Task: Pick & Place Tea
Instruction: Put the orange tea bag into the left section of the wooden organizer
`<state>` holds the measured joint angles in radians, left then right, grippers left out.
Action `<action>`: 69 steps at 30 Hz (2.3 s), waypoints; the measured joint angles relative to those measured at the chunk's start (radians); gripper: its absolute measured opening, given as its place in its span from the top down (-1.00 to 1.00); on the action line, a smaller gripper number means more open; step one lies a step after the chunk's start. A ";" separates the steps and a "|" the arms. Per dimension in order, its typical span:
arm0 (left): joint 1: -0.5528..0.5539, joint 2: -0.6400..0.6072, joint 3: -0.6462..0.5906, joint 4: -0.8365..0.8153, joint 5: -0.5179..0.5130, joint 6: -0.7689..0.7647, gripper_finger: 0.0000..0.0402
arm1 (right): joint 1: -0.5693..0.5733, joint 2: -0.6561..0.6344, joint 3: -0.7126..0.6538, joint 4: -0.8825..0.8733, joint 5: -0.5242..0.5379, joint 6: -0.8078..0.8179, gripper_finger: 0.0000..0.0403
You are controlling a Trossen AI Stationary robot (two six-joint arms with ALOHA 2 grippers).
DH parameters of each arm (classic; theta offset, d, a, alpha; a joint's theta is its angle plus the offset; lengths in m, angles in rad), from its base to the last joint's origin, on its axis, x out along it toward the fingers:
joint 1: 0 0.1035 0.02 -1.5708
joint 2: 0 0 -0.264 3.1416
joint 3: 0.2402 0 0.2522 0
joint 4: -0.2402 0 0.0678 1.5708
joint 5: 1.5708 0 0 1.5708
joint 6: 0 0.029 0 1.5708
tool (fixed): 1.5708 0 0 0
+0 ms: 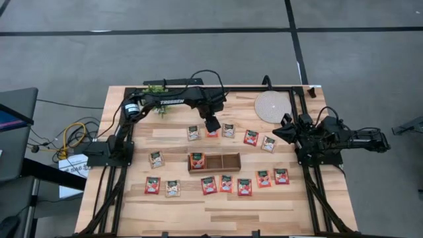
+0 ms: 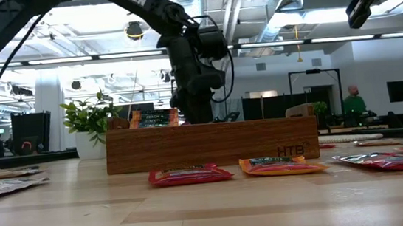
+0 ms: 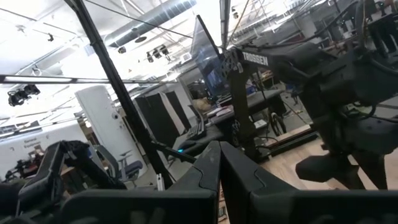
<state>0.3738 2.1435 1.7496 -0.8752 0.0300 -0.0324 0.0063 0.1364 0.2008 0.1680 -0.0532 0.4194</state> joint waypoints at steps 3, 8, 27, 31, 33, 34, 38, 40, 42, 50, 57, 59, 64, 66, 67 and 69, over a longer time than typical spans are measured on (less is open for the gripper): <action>0.002 0.001 0.000 0.001 0.000 -0.003 0.17 | 0.000 0.000 0.000 0.000 0.000 0.000 1.00; 0.004 0.005 0.001 0.001 0.004 -0.034 0.17 | 0.000 0.000 0.000 0.000 0.000 0.000 1.00; 0.015 0.110 0.001 -0.005 0.049 -0.122 0.17 | 0.000 0.000 0.000 -0.003 0.001 0.027 1.00; 0.015 0.113 0.002 -0.016 0.049 -0.122 0.19 | 0.000 0.000 0.000 -0.003 0.001 0.027 1.00; 0.015 0.113 0.002 -0.016 0.049 -0.122 0.23 | 0.000 0.000 0.000 -0.003 0.001 0.027 1.00; 0.015 0.114 0.002 -0.017 0.049 -0.125 0.26 | 0.000 0.000 0.000 -0.003 0.001 0.027 1.00; 0.015 0.114 0.002 -0.017 0.048 -0.144 0.39 | 0.000 0.000 0.000 -0.003 0.001 0.027 1.00; 0.015 0.115 0.002 -0.015 0.045 -0.145 0.47 | 0.000 0.000 0.000 -0.003 0.001 0.027 1.00; 0.015 0.113 0.002 -0.013 0.044 -0.145 0.53 | 0.000 0.000 0.000 -0.003 0.001 0.027 1.00; 0.016 0.113 0.002 -0.012 0.040 -0.168 0.74 | 0.000 0.000 0.000 -0.003 0.001 0.027 1.00; 0.015 0.113 0.008 -0.016 0.040 -0.179 0.92 | 0.000 0.000 0.000 -0.003 0.001 0.027 1.00; 0.014 0.113 0.025 -0.029 0.033 -0.179 0.97 | 0.000 0.000 0.000 -0.003 0.000 0.027 1.00; 0.014 0.113 0.108 -0.062 -0.007 -0.175 1.00 | 0.000 0.000 0.000 -0.003 0.000 0.027 1.00; 0.014 0.113 0.145 -0.089 -0.022 -0.164 1.00 | 0.000 0.000 0.000 -0.004 -0.001 0.027 1.00; 0.013 0.113 0.164 -0.103 -0.035 -0.160 1.00 | 0.000 0.000 0.000 -0.004 -0.001 0.027 1.00; 0.012 0.113 0.205 -0.137 -0.059 -0.151 1.00 | 0.000 0.000 0.000 -0.004 -0.001 0.027 1.00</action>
<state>0.3854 2.2566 1.9549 -1.0119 -0.0289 -0.1832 0.0060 0.1368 0.2008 0.1642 -0.0544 0.4461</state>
